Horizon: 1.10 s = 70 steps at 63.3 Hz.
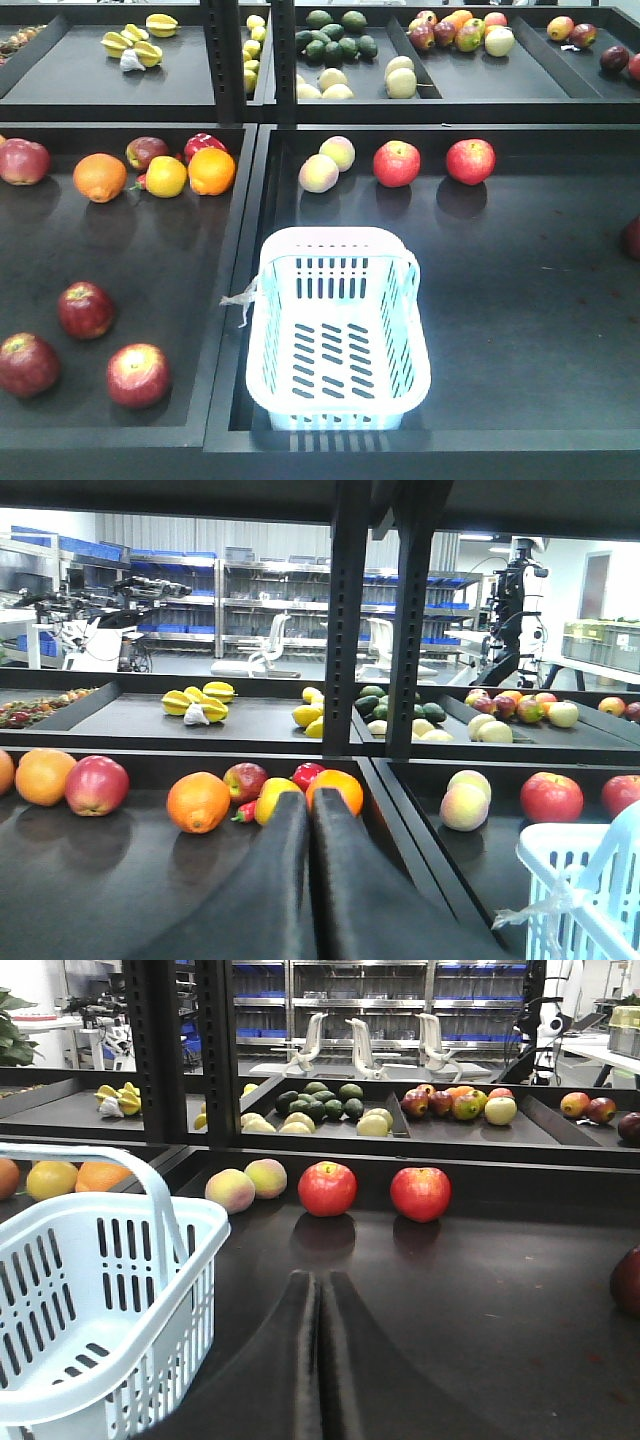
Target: Pick three apples into basket with both arms
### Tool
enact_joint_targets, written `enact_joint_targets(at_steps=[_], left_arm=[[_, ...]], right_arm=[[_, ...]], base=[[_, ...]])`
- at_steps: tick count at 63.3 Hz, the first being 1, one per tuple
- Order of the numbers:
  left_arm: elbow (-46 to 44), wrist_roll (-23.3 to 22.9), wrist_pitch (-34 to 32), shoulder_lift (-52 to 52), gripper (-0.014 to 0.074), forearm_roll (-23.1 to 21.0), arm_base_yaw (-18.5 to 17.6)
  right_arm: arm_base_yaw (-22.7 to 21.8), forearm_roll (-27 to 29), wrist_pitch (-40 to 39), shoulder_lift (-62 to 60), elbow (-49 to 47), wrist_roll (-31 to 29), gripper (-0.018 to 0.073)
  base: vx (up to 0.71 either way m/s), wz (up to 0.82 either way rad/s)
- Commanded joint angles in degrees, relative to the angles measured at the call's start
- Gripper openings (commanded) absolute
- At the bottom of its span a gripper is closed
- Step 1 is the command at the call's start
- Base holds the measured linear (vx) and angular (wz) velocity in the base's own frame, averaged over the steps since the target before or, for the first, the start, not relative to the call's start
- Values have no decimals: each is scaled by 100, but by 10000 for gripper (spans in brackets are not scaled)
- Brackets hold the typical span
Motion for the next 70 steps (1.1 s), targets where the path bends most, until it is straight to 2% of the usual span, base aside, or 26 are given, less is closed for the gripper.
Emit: enact_joint_targets(at_steps=[1, 70], left_arm=[[132, -53, -395, -83, -6, -60, 17], [132, -53, -395, -83, -6, -60, 17]], right_arm=[[-8, -45, -442, -62, 77, -46, -9], [-8, -45, -442, -62, 77, -46, -9]], base=[[6, -8], [8, -4]])
